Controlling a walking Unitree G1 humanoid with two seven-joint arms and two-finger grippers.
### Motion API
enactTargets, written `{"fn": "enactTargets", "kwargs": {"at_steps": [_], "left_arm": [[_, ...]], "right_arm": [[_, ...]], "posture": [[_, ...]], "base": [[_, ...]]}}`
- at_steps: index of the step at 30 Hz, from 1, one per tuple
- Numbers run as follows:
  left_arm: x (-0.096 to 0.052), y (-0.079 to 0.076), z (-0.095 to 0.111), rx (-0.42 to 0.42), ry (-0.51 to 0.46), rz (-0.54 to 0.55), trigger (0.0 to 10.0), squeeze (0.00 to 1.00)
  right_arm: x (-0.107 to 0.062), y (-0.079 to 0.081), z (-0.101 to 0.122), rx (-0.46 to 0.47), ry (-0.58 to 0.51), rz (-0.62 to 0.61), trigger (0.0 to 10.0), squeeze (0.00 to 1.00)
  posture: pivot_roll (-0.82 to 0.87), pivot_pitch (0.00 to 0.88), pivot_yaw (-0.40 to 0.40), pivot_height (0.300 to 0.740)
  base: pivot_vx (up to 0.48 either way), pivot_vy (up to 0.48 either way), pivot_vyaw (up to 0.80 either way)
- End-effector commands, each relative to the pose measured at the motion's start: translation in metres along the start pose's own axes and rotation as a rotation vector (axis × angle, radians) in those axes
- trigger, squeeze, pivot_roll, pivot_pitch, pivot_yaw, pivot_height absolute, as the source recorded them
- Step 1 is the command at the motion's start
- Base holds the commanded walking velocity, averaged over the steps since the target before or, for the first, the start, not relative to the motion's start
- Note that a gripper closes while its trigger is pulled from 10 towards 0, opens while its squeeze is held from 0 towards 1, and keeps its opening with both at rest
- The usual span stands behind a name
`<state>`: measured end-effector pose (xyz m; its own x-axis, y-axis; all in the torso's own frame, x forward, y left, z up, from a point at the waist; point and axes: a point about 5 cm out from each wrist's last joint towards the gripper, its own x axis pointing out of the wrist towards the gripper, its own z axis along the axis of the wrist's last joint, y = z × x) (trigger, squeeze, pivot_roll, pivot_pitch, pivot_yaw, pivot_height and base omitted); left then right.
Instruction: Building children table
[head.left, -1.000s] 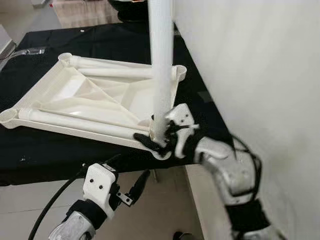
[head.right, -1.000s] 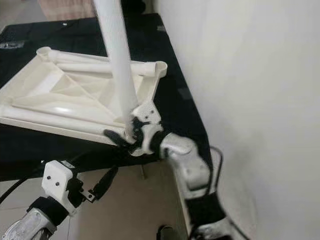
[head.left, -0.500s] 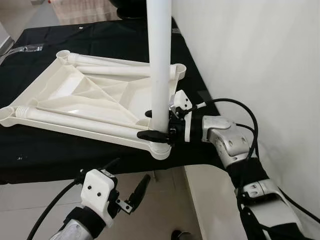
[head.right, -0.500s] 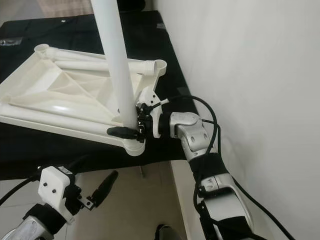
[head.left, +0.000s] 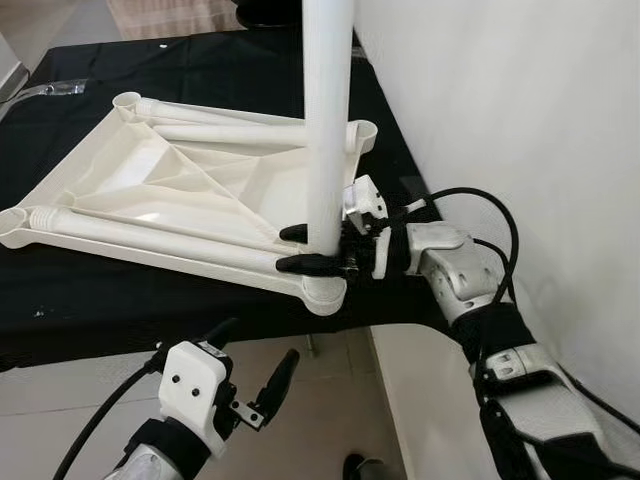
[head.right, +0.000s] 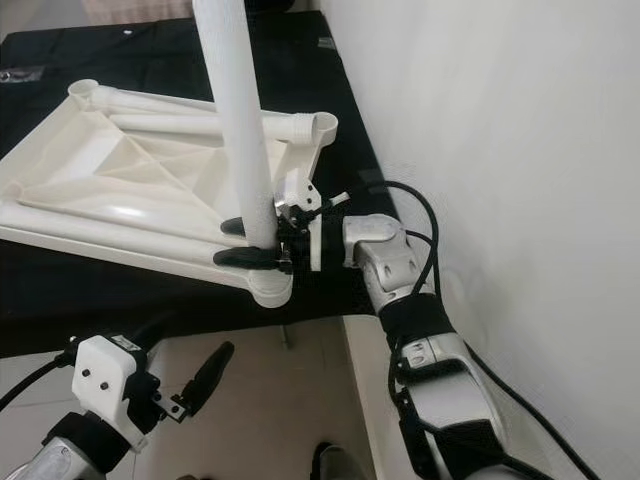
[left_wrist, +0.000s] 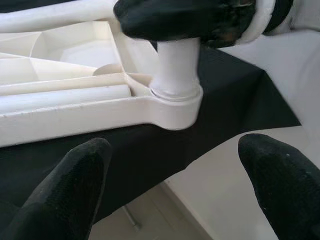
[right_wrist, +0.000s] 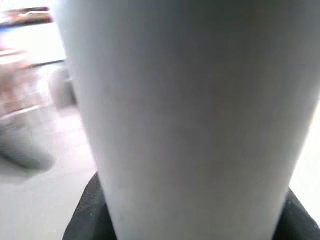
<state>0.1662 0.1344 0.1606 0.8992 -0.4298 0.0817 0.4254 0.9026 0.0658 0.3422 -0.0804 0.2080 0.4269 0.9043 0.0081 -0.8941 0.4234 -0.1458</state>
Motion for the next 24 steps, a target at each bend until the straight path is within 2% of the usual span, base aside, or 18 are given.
{"fn": "enactTargets", "kwargs": {"at_steps": [1,2,3,4,6,7,8,12,13,14,15,16,17,18,19,20,23,24], "left_arm": [[-0.001,0.0,-0.004,0.001,0.024,0.001,10.0,0.0],[-0.001,0.001,-0.005,0.001,0.022,0.003,10.0,0.0],[0.0,0.002,-0.005,0.001,0.02,0.005,10.0,0.0],[0.002,0.003,-0.005,0.003,0.018,0.006,10.0,0.0],[0.003,0.003,-0.005,0.004,0.016,0.006,10.0,0.0],[0.004,0.004,-0.006,0.006,0.015,0.006,10.0,0.0],[0.004,0.004,-0.006,0.006,0.015,0.006,10.0,0.0],[0.009,0.007,-0.01,0.012,0.015,0.011,10.0,0.0],[0.011,0.008,-0.011,0.018,0.015,0.014,10.0,0.0],[0.011,0.008,-0.011,0.018,0.015,0.014,10.0,0.0],[0.012,0.009,-0.012,0.023,0.014,0.019,10.0,0.0],[0.013,0.009,-0.012,0.026,0.012,0.023,10.0,0.0],[0.013,0.009,-0.012,0.026,0.012,0.023,10.0,0.0],[0.014,0.01,-0.012,0.031,0.009,0.029,10.0,0.0],[0.014,0.01,-0.012,0.031,0.007,0.031,10.0,0.0],[0.014,0.01,-0.012,0.031,0.007,0.031,10.0,0.0],[0.014,0.01,-0.011,0.032,0.003,0.032,10.0,0.0],[0.014,0.01,-0.011,0.032,0.003,0.032,10.0,0.0]], "right_arm": [[-0.003,0.003,-0.019,0.054,0.116,-0.339,0.0,0.0],[-0.017,0.012,-0.028,0.036,0.191,-0.626,0.0,0.0],[-0.026,0.031,-0.032,0.052,0.198,-0.735,0.0,0.0],[-0.029,0.043,-0.032,0.022,0.209,-0.772,0.0,0.0],[-0.03,0.05,-0.03,0.0,0.211,-0.781,0.0,0.0],[-0.02,0.057,-0.031,0.012,0.203,-0.724,0.0,0.0],[-0.02,0.057,-0.031,0.012,0.203,-0.724,0.0,0.0],[0.004,0.058,-0.026,0.023,0.125,-0.67,0.0,0.0],[0.009,0.057,-0.022,-0.004,0.11,-0.672,3.1,0.0],[0.009,0.057,-0.022,-0.004,0.11,-0.672,3.1,0.0],[0.013,0.059,-0.02,0.006,0.104,-0.668,10.0,0.0],[0.015,0.061,-0.019,0.014,0.106,-0.668,10.0,0.37],[0.015,0.061,-0.019,0.014,0.106,-0.668,10.0,0.37],[0.022,0.072,-0.014,0.093,0.049,-0.492,10.0,1.0],[0.024,0.075,-0.012,0.124,0.018,-0.418,10.0,1.0],[0.024,0.075,-0.012,0.124,0.018,-0.418,10.0,1.0],[0.017,0.062,-0.002,0.132,-0.058,-0.229,10.0,0.98],[0.017,0.062,-0.002,0.132,-0.058,-0.229,10.0,0.98]], "posture": [[0.01,0.231,-0.042,0.74],[0.0,0.231,-0.041,0.74],[0.0,0.231,-0.041,0.74],[-0.01,0.223,-0.028,0.74],[-0.01,0.223,-0.028,0.74],[-0.03,0.2,-0.02,0.74],[-0.03,0.2,-0.02,0.74],[-0.01,0.168,-0.022,0.74],[-0.01,0.151,-0.024,0.74],[-0.01,0.151,-0.024,0.74],[0.0,0.145,-0.025,0.74],[0.0,0.143,-0.026,0.74],[0.0,0.143,-0.026,0.74],[0.01,0.135,-0.028,0.74],[0.01,0.135,-0.028,0.74],[0.01,0.135,-0.028,0.74],[0.01,0.148,-0.027,0.74],[0.01,0.148,-0.027,0.74]], "base": [[0.0,0.0,0.0],[0.0,0.0,0.0],[0.0,0.0,0.0],[0.0,0.0,0.0],[0.0,0.0,0.0],[0.0,0.0,0.0],[0.0,0.0,0.0],[0.0,0.0,0.0],[0.0,0.0,0.0],[0.0,0.0,0.0],[0.0,0.0,0.0],[0.0,0.0,0.0],[0.0,0.0,0.0],[0.0,0.0,0.0],[0.0,0.0,0.0],[0.0,0.0,0.0],[0.0,0.0,0.0],[0.0,0.0,0.0]]}}
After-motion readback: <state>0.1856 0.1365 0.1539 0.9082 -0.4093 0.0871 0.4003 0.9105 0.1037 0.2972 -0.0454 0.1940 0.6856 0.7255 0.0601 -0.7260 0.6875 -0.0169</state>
